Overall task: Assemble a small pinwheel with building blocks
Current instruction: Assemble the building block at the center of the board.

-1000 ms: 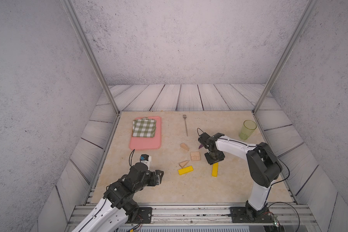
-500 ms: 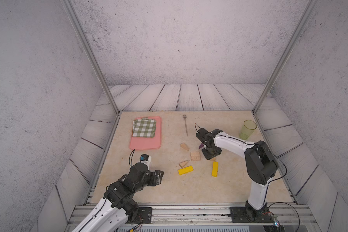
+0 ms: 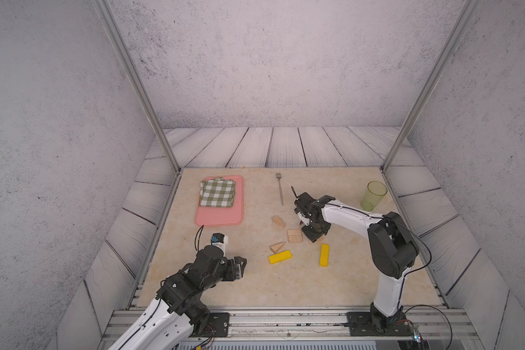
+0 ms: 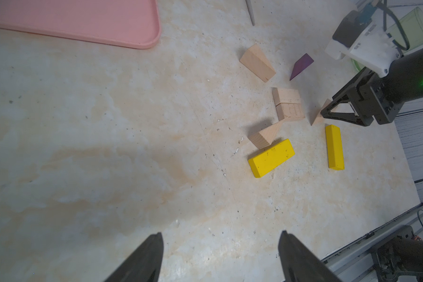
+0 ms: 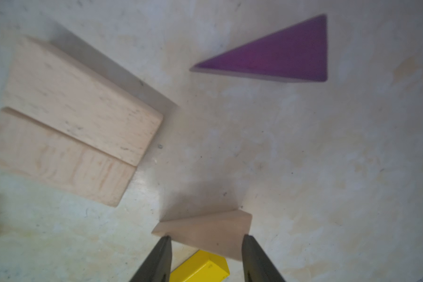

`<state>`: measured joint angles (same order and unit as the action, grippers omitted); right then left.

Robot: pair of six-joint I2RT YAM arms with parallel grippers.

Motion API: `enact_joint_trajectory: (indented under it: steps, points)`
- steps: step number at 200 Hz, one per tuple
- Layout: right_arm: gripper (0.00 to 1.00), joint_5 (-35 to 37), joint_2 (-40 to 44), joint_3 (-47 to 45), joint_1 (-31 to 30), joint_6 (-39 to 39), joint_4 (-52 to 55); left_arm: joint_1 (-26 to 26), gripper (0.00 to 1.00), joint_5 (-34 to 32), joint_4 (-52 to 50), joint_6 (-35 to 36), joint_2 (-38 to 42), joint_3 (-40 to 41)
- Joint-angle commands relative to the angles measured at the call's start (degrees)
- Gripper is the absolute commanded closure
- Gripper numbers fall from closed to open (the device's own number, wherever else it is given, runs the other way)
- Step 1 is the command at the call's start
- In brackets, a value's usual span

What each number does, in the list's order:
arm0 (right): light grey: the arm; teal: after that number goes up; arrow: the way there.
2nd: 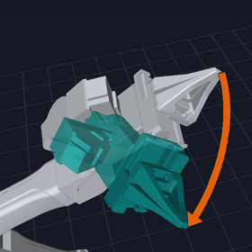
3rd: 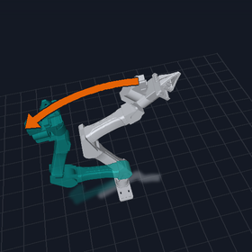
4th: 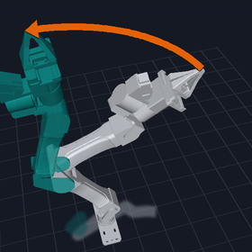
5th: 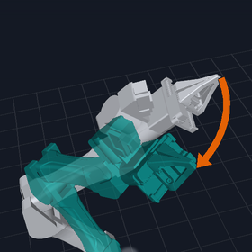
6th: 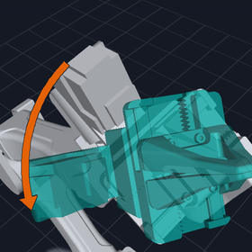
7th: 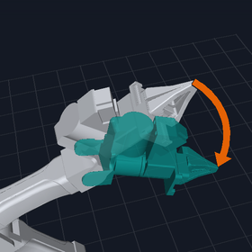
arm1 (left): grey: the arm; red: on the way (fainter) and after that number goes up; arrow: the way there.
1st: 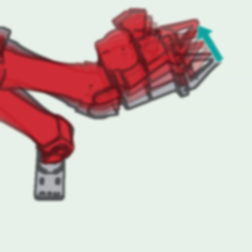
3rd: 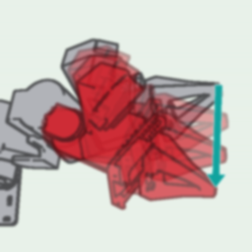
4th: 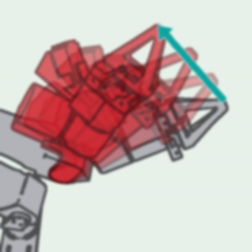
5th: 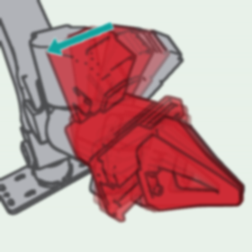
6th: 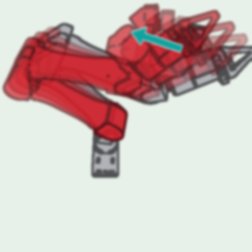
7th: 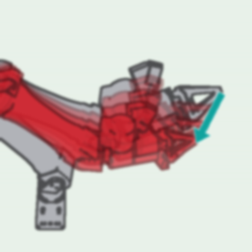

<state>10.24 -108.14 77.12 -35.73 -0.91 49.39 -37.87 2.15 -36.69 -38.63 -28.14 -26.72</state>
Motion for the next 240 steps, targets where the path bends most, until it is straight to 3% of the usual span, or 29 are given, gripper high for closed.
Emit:
enact_joint_trajectory:
  steps: [1,90,147,240]
  points:
    - [0.49,-2.79,4.64,-1.83,-0.24,-2.56,-0.50,0.28,0.19,-0.48,-0.40,0.06,-0.28,0.40]
    - [0.47,-2.98,8.00,-2.99,0.13,-4.94,-0.69,0.27,0.19,-0.40,-0.31,0.18,-0.61,0.19]
    - [0.43,-2.11,13.12,-9.81,0.15,-13.99,-3.78,0.25,0.19,-0.31,-0.24,0.09,-0.51,0.48]
    - [0.39,4.88,5.79,-8.40,0.04,-13.15,-6.83,0.25,0.19,-0.22,-0.07,0.20,-0.74,0.53]
